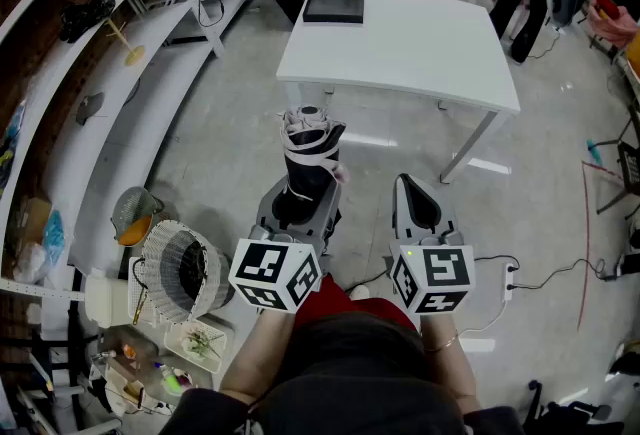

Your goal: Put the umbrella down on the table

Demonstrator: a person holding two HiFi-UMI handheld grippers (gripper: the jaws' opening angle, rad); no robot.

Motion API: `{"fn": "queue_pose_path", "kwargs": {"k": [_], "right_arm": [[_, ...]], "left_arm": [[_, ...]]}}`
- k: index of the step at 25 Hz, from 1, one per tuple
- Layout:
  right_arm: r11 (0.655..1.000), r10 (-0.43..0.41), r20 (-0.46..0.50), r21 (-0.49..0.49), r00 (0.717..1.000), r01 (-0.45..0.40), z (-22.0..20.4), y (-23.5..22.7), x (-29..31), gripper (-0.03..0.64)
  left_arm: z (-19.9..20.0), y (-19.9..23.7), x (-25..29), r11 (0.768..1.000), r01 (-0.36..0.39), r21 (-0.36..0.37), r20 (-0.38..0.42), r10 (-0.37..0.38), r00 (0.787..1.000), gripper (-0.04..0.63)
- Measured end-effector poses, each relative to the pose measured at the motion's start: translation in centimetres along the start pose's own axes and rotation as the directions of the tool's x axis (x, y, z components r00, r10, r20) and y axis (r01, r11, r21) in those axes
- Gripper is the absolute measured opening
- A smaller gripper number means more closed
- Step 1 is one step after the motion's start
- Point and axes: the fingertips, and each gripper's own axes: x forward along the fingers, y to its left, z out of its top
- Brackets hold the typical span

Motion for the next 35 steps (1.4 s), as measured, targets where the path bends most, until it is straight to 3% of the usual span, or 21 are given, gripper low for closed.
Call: {"fn": "queue_pose_path", "kwargs": {"k": [14, 26, 35], "right_arm": [[0.997, 0.061, -0.035, 0.051, 0.998, -0.059, -1.4, -0.5, 0.9, 0.018], [0.998, 0.007, -0.084, 0.070, 0.996, -0.001, -1.8, -3.1, 1.7, 0.018], [0.997, 0.004, -0.077, 0.075, 0.997, 0.002, -1.1, -3.5, 5.4, 0.018]], "left_arm": [[-0.5, 0.5, 0.9, 1.000, -0.007, -0.004, -0.052, 0.006, 0.999, 0.198], [-0.6, 2.6, 2.3, 0.994, -0.041, -0.097, -0.061, 0.035, 0.998, 0.198], [-0.4, 5.2, 5.3, 0.995, -0.035, -0.098, -0.070, 0.028, 0.997, 0.198]]}}
